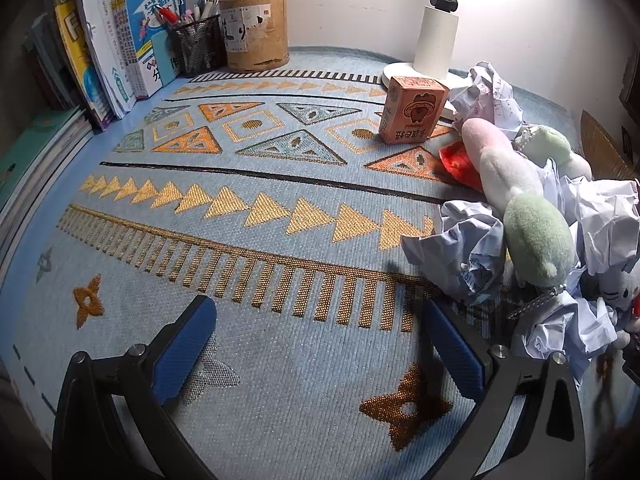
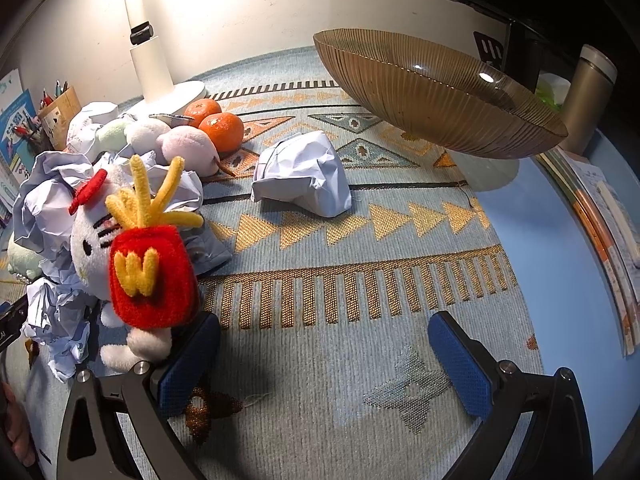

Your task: Organize objects

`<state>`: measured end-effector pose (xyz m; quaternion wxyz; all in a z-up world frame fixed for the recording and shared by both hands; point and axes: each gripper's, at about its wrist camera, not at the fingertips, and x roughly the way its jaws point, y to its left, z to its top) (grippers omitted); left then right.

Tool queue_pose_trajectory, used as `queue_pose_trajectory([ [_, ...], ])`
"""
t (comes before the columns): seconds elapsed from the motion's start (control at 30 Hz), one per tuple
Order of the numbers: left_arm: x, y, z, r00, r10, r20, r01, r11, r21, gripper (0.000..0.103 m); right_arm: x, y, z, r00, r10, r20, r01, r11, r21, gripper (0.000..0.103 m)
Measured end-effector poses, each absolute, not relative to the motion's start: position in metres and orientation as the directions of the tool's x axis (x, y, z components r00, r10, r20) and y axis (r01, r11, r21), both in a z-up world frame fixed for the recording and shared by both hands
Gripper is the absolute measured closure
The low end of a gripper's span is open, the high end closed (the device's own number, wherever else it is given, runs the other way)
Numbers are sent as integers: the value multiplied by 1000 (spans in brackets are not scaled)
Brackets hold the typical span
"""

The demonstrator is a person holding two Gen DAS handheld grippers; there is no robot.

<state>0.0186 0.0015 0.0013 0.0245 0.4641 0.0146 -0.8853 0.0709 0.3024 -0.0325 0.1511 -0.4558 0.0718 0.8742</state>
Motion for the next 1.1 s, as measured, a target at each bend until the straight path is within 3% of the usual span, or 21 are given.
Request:
queue_pose_trajectory([
  [1.1,18,2,2,-570,-35,-821,63,-998,-1,0,84,301,-31,-549,214,-808,-356,-935,-5,0],
])
